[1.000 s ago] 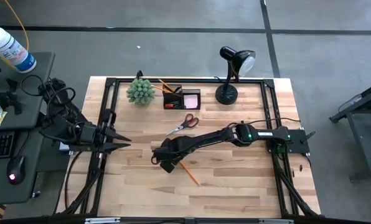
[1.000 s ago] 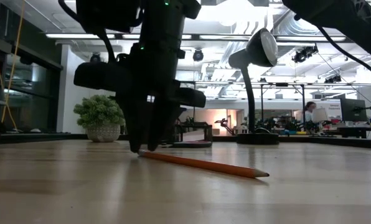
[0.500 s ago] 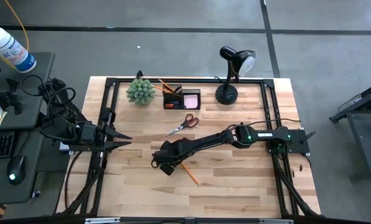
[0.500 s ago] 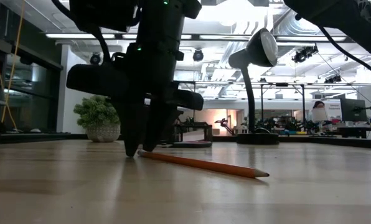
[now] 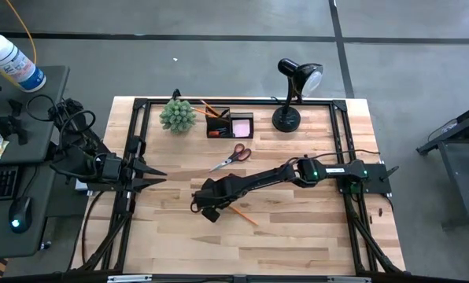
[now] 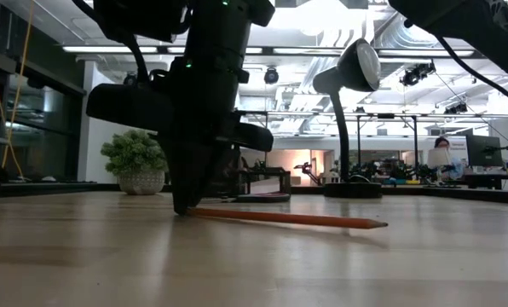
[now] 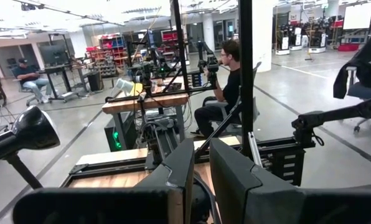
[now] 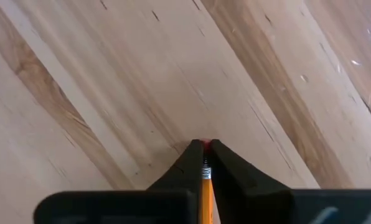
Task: Pick and place office supplies into organizer
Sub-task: Put the pencil into the black desk organizer
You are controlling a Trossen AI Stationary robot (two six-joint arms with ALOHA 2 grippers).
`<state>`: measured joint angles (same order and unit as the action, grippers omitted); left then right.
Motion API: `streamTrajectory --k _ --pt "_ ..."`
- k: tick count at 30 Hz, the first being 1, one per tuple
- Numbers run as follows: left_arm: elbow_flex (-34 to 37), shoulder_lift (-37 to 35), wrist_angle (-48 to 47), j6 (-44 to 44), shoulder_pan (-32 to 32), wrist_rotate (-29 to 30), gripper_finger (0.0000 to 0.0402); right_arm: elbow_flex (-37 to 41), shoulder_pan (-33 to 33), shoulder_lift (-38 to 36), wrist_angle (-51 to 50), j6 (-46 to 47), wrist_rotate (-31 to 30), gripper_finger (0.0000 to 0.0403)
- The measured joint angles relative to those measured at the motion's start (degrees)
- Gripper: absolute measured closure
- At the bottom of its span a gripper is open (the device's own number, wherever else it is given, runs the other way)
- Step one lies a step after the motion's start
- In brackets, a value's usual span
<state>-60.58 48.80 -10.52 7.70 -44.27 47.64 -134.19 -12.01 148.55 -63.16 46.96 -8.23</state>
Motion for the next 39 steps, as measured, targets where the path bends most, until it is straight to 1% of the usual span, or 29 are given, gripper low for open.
streamTrajectory --k 3,8,13,18,26,30,35,39 --pt "0.0 0.0 0.0 0.0 0.0 0.0 0.0360 -0.1 0.0 0.0 -0.4 -0.8 0.0 0.0386" --pt "0.0 0.0 0.0 0.0 0.0 0.0 0.0360 -0.7 0.0 0.1 -2.4 -2.0 0.2 0.0398" --pt "0.0 0.0 0.0 0.3 0.0 -0.5 0.0360 -0.7 0.1 -0.6 -3.3 -3.0 0.3 0.0393" --pt "0.0 0.0 0.0 0.9 0.0 -0.6 0.0360 -0.7 0.1 -1.7 -4.0 -4.3 0.2 0.0402" --pt "0.0 0.0 -0.8 1.3 0.0 -1.0 0.0360 -0.7 0.2 -3.0 -4.7 -5.1 0.2 0.0402" --pt "0.0 0.0 -1.6 1.3 0.0 -1.6 0.0360 -0.7 0.4 -3.1 -4.6 -6.8 0.7 0.0402" --pt "0.0 0.0 -1.7 1.3 0.0 -1.6 0.0360 -0.7 0.5 -3.2 -2.2 -8.6 0.1 0.0402" --pt "0.0 0.0 -1.7 1.3 0.0 -1.6 0.0360 -0.5 1.1 -3.2 -0.9 -9.6 0.3 0.0387"
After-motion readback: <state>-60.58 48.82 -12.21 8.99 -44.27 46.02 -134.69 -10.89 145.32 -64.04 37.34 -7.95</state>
